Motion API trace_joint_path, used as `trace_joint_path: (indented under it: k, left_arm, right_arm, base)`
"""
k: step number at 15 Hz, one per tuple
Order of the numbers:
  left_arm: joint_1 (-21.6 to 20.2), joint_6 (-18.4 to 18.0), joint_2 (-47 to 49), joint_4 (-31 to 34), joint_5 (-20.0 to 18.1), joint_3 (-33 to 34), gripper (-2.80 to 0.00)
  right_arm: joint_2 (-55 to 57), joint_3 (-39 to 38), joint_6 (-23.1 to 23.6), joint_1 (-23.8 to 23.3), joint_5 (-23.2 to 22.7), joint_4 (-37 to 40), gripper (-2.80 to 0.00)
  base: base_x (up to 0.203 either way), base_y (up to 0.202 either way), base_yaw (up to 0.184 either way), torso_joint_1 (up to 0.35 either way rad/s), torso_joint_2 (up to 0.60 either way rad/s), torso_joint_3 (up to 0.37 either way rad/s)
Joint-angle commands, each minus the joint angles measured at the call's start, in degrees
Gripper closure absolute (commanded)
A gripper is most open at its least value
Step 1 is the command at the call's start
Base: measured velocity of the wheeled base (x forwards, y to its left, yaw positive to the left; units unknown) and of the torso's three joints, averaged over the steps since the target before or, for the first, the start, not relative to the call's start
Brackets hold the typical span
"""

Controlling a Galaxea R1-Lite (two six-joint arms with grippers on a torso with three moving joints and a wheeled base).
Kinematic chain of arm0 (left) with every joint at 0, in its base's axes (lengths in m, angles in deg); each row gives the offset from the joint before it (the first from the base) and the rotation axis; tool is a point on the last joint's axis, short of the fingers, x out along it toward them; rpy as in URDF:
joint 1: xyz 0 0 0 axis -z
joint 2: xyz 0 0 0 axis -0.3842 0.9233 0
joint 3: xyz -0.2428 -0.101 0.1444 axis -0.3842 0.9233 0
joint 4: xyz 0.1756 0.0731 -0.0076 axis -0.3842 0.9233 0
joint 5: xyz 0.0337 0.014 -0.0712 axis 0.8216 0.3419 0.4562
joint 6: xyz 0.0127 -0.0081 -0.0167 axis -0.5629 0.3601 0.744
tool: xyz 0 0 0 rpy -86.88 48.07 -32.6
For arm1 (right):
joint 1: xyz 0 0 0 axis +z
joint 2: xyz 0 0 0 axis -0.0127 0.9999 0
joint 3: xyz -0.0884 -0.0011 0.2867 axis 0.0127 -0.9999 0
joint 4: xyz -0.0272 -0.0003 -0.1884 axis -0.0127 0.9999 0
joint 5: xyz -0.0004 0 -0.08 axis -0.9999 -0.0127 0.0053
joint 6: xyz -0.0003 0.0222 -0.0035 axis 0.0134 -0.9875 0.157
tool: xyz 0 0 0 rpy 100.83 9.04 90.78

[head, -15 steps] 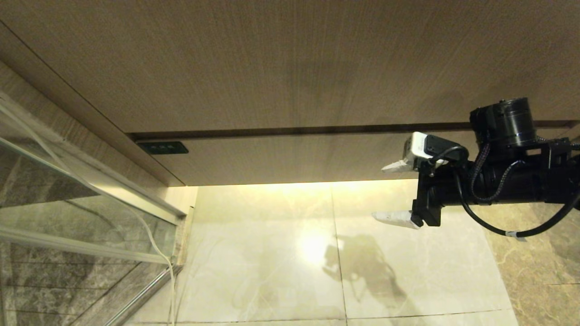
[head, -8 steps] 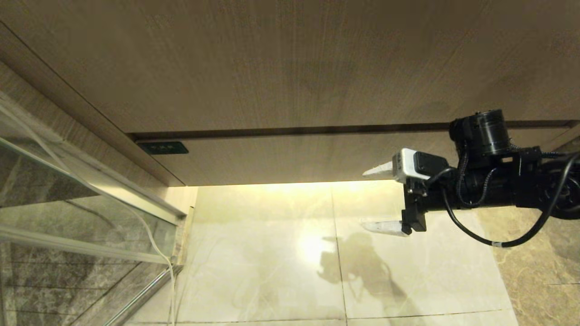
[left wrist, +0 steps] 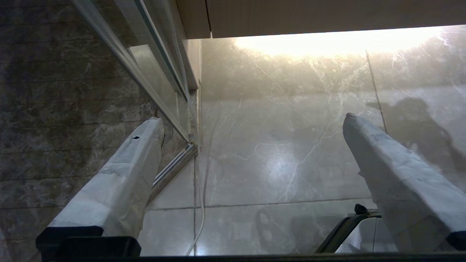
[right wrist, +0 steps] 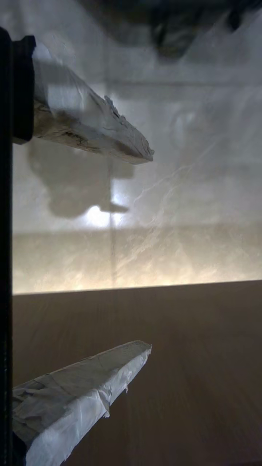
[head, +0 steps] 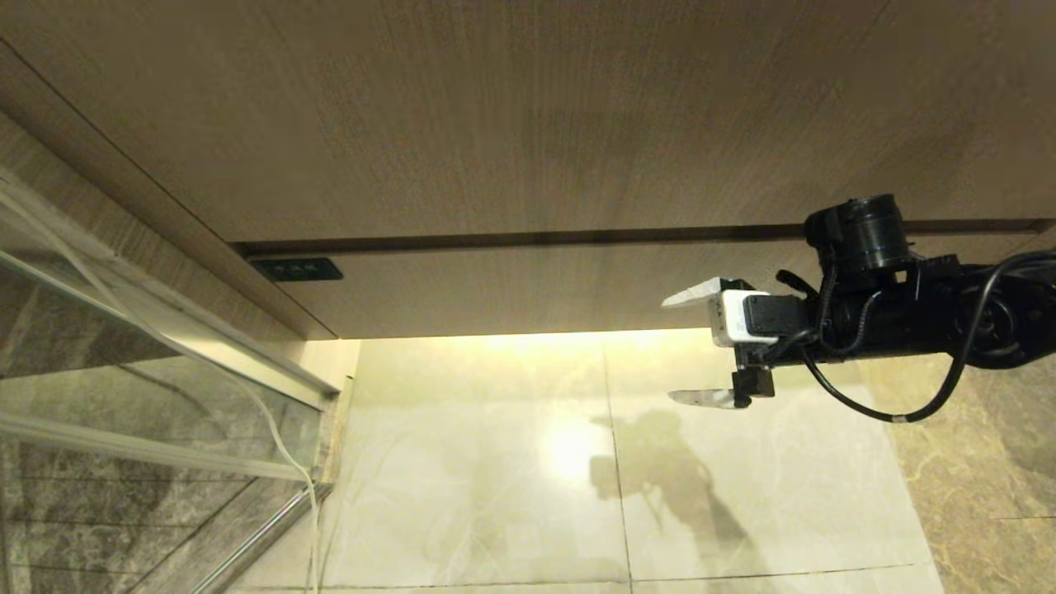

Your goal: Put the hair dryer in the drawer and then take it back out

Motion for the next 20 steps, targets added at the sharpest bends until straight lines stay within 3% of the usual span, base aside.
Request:
trace_joint_path:
  k: [1, 3, 8, 9, 12, 13, 17, 20]
  left_arm:
    - [0.00, -0.02, 0.00, 0.01, 0.02, 0.00, -2.80]
    - [0.00, -0.02, 0.00, 0.01, 0.02, 0.00, -2.80]
    - [0.00, -0.02, 0.00, 0.01, 0.02, 0.00, -2.80]
    - [0.00, -0.01, 0.00, 0.01, -0.01, 0.00, -2.80]
    - [0.00, -0.02, 0.00, 0.01, 0.02, 0.00, -2.80]
    - [0.00, -0.02, 0.00, 0.01, 0.02, 0.00, -2.80]
    - [0.00, -0.02, 0.00, 0.01, 0.02, 0.00, -2.80]
    - [0.00, 0.07, 0.00, 0.01, 0.02, 0.00, -2.80]
  right_arm:
    - [0.07, 0.44, 1.85, -1.21, 3.79, 0.02, -2.80]
    - [-0.37, 0.04, 1.57, -1.40, 6.55, 0.95, -2.80]
    - [-1.67, 1.49, 1.66, -2.43, 7.59, 3.23, -2.80]
    - [-1.64, 1.93, 2.64, -2.45, 7.69, 2.76, -2.80]
    - [-1.37, 4.46, 12.96, -2.46, 10.17, 2.08, -2.80]
    - [-1.67, 5.12, 14.21, -2.46, 10.53, 2.62, -2.80]
    - [-2.30, 6.10, 14.60, -2.35, 10.81, 2.62, -2.80]
    - [-2.23, 6.54, 15.81, -1.09, 15.54, 2.91, -2.80]
  base:
    - [0.000, 0.000, 0.000, 0.000, 0.00, 0.000]
    - [0.000, 0.000, 0.000, 0.000, 0.00, 0.000]
    - [0.000, 0.000, 0.000, 0.000, 0.00, 0.000]
    - [0.000, 0.000, 0.000, 0.000, 0.00, 0.000]
    - [0.000, 0.000, 0.000, 0.000, 0.00, 0.000]
    - [0.000, 0.000, 0.000, 0.000, 0.00, 0.000]
    - [0.000, 0.000, 0.000, 0.000, 0.00, 0.000]
    - [0.000, 0.000, 0.000, 0.000, 0.00, 0.000]
